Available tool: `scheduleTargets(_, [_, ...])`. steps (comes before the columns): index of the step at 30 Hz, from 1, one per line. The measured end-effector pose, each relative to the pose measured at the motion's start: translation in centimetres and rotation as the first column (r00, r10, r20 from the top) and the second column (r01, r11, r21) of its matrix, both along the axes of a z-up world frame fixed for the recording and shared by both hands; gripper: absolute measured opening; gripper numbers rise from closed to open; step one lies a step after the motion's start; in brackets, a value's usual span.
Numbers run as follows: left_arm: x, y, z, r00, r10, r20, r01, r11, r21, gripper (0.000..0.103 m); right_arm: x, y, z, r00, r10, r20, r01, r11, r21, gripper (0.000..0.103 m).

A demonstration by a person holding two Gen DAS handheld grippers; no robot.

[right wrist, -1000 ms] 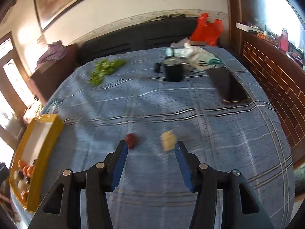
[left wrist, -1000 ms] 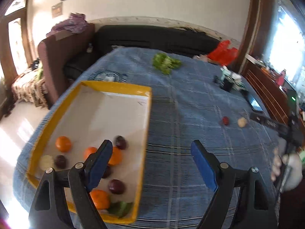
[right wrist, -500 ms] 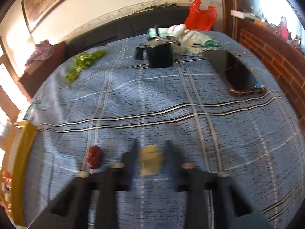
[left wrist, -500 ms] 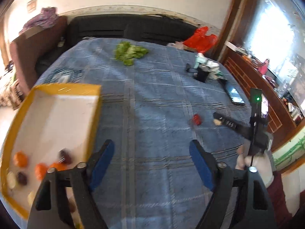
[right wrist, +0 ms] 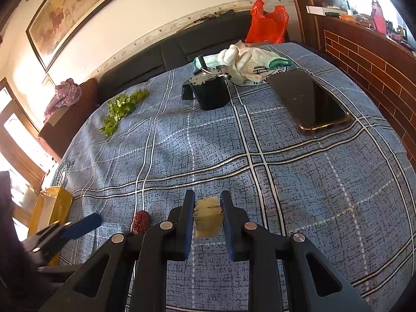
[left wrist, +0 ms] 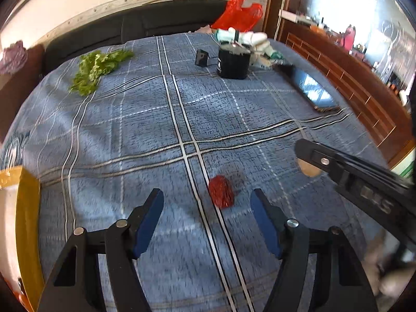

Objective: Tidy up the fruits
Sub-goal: 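Grasp the pale white chunk with the right gripper while the left gripper grasps the red date, then carry the white chunk and red date into the tray and open both grippers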

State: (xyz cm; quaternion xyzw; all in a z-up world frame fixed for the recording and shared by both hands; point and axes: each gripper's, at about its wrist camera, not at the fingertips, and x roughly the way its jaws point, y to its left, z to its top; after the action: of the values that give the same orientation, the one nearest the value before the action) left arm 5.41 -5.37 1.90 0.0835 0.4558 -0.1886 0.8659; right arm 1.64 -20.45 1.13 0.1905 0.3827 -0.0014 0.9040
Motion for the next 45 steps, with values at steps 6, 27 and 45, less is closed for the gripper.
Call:
scheduleTargets(6, [0.7,-0.8,-1.3,1.000,-0.020,-0.007,0.020,1.000,0.020,0.019,-0.2,0.0,0.3,1.000,-0.006,0.011,0.006,1.000,0.002,0.022])
scheduleTargets(27, [-7.5,14.4,7.4,0.959,0.265,0.096,-0.243,0.951,-0.193,0.020,-0.8,2.8,0.5,0.965,0.235,0.115,-0.259,0.923,0.285,0.022])
scheduleTargets(45, [-13.5,35.2,8.1,0.805,0.580,0.124,-0.553,0.810,-0.196,0.020,-4.5,19.7,5.7,0.879,0.471,0.078,-0.474,0.880,0.028,0.023])
